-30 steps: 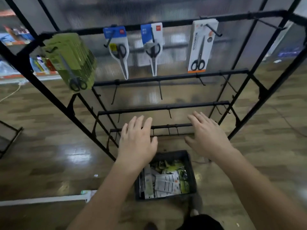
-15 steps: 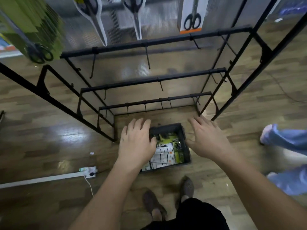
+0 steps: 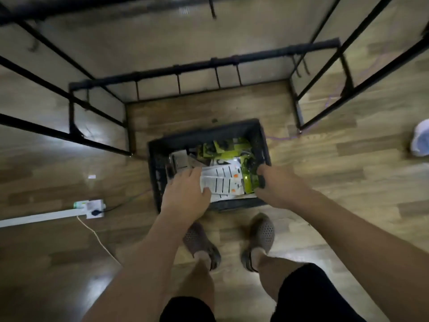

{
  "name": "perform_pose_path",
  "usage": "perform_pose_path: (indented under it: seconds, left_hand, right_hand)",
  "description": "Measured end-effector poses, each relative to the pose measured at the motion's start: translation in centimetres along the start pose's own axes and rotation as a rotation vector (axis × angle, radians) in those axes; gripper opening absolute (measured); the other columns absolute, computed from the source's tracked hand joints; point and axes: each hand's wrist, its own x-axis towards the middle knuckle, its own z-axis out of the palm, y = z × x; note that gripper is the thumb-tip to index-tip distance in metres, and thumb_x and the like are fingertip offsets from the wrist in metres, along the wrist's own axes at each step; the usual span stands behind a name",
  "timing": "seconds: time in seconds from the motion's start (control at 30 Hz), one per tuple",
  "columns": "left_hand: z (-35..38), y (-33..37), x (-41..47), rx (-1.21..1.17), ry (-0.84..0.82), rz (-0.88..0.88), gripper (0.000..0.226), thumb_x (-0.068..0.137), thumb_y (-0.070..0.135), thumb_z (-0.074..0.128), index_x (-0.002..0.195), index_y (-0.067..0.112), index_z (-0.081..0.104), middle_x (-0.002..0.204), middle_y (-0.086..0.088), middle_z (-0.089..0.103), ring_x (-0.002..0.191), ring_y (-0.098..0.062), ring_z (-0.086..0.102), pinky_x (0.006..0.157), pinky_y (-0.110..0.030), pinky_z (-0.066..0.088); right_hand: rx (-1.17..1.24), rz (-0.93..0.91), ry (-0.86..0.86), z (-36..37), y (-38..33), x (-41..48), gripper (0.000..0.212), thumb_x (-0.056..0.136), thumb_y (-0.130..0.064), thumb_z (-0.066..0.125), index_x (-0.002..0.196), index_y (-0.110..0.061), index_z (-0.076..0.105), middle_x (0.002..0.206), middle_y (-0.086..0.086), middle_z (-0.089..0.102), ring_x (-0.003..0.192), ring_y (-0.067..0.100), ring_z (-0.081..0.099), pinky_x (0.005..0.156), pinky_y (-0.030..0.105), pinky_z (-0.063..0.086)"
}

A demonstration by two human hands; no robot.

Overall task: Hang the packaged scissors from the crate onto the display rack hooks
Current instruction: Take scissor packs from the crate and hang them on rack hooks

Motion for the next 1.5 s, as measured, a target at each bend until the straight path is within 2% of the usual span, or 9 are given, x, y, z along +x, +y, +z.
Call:
perform_pose_path:
  seconds: [0.2, 0.37, 0.57, 0.73, 0.9, 1.03, 1.2, 1.37, 1.5]
  left_hand:
    - [17.6, -6.5, 21.1, 0.008, -0.118, -0.008, 0.039, 0.104, 0.030, 0.045, 0.139, 0.014, 0.048, 0.136, -0.012, 0.057, 0.121, -0.035, 0.056, 0.097, -0.045, 0.049]
    - [28.4, -8.4, 32.7, -0.010, -0.172, 0.053, 0.061, 0.107, 0.022, 0.042, 0.163, 0.021, 0.018, 0.154, -0.018, 0.043, 0.134, -0.039, 0.049, 0.105, -0.050, 0.045]
    - [32.8, -8.5, 36.0, 0.124, -0.051, 0.084, 0.053, 0.098, 0.027, 0.063, 0.145, 0.015, 0.041, 0.143, -0.011, 0.042, 0.134, -0.035, 0.041, 0.095, -0.051, 0.048]
    - [31.9, -8.0, 35.2, 0.199, -0.016, 0.023, 0.071, 0.093, 0.036, 0.070, 0.152, 0.018, 0.035, 0.145, -0.014, 0.040, 0.139, -0.037, 0.032, 0.111, -0.051, 0.038]
    - [27.8, -7.4, 29.9, -0.083, -0.039, 0.046, 0.009, 0.100, 0.018, 0.059, 0.099, 0.013, 0.051, 0.101, -0.011, 0.057, 0.103, -0.036, 0.058, 0.078, -0.044, 0.048]
    - [19.6, -5.8, 20.4, -0.526, -0.070, -0.129, 0.022, 0.105, 0.016, 0.048, 0.086, 0.020, 0.038, 0.077, 0.000, 0.046, 0.069, -0.020, 0.047, 0.055, -0.033, 0.030]
    - [5.1, -1.5, 8.0, -1.208, 0.041, -0.370, 0.016, 0.099, 0.022, 0.057, 0.111, 0.027, 0.047, 0.113, -0.004, 0.064, 0.104, -0.027, 0.064, 0.092, -0.054, 0.054]
    - [-12.3, 4.7, -3.7, -1.841, -0.138, -0.228, 0.040, 0.103, 0.016, 0.051, 0.139, 0.033, 0.055, 0.128, -0.004, 0.072, 0.115, -0.030, 0.070, 0.094, -0.056, 0.055]
    - [-23.6, 7.7, -11.7, -2.030, -0.280, -0.139, 0.045, 0.102, 0.050, 0.047, 0.134, 0.025, 0.065, 0.126, -0.011, 0.072, 0.108, -0.034, 0.073, 0.089, -0.051, 0.057]
  right_hand:
    - [0.171, 0.064, -0.225, 16.2, 3.2, 24.4, 0.042, 0.098, -0.027, 0.059, 0.134, -0.008, 0.049, 0.121, 0.013, 0.062, 0.102, 0.031, 0.062, 0.084, 0.041, 0.055]
    - [0.267, 0.060, -0.307, 25.7, 3.7, 37.1, 0.062, 0.101, -0.027, 0.056, 0.153, -0.014, 0.025, 0.124, 0.015, 0.056, 0.102, 0.031, 0.058, 0.067, 0.034, 0.044]
    - [0.323, 0.097, -0.254, 29.3, 4.3, 41.0, 0.034, 0.097, -0.040, 0.053, 0.122, -0.020, 0.040, 0.116, 0.014, 0.054, 0.086, 0.026, 0.060, 0.063, 0.035, 0.046]
    - [0.448, 0.162, -0.117, 27.9, 4.6, 39.0, 0.041, 0.100, -0.048, 0.053, 0.085, -0.010, 0.056, 0.078, 0.005, 0.060, 0.075, 0.023, 0.061, 0.060, 0.033, 0.041]
    - [0.674, 0.274, 0.119, 24.0, 4.8, 31.8, 0.015, 0.089, -0.011, 0.065, 0.074, -0.015, 0.061, 0.079, 0.006, 0.068, 0.079, 0.022, 0.069, 0.071, 0.040, 0.058]
    - [0.912, 0.247, 0.273, 17.0, 3.0, 21.0, 0.025, 0.087, 0.004, 0.059, 0.079, -0.015, 0.045, 0.090, -0.001, 0.058, 0.072, 0.012, 0.053, 0.057, 0.015, 0.039]
    - [1.209, 0.216, 0.427, 3.8, -0.3, 6.0, 0.020, 0.091, 0.007, 0.052, 0.100, -0.011, 0.046, 0.089, -0.003, 0.050, 0.071, 0.011, 0.047, 0.061, 0.019, 0.040]
    - [1.297, 0.111, 0.604, -10.9, -4.4, -8.0, 0.025, 0.094, 0.005, 0.057, 0.106, -0.013, 0.043, 0.079, -0.001, 0.060, 0.052, -0.004, 0.053, 0.051, 0.016, 0.044]
    - [1.357, 0.006, 0.760, -19.6, -8.1, -18.2, 0.027, 0.096, -0.007, 0.063, 0.117, -0.017, 0.049, 0.086, -0.004, 0.075, 0.083, 0.013, 0.071, 0.071, 0.028, 0.054]
